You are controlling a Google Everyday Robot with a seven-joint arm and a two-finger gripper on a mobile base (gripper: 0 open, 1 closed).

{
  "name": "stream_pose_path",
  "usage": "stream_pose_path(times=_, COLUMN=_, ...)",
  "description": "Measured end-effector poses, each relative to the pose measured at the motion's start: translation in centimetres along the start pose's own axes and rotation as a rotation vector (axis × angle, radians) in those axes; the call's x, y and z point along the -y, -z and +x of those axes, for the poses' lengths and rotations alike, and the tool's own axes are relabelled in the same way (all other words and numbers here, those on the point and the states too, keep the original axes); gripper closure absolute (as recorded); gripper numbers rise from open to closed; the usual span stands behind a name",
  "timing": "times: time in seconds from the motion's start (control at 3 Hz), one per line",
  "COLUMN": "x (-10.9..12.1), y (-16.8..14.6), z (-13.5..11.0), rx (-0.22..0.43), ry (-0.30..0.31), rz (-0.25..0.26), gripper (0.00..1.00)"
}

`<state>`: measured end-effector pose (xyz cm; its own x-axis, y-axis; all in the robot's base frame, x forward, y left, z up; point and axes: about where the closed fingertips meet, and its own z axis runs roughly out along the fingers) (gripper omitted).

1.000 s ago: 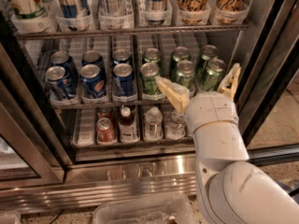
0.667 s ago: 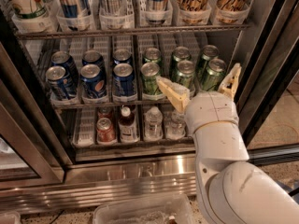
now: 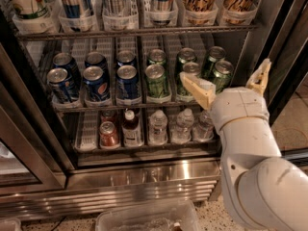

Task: Pick orange can from top shelf of fridge

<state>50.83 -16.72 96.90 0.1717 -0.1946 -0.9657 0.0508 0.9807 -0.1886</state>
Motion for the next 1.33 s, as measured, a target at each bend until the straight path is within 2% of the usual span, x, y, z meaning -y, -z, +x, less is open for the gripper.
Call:
stream_pose_path(times=0.33, x=3.0, y=-0.4, z=-0.39, rx=-0.029, ry=0.048, rz=0.004, gripper=0.0)
stream_pose_path(times=0.67, x=2.71, y=-0.84, z=-0.45, rx=-0.071, ry=0.008, rz=0.006, gripper=0.0)
stream_pose_path(times=1.0, x=2.71, y=-0.85, z=-0.45, rx=-0.071, ry=0.006, rz=0.006, gripper=0.0)
stream_pose_path(times=1.33, x=2.91, y=-1.2, z=-0.53, rx=-0.059, ry=-0.043, rz=-0.001, gripper=0.0)
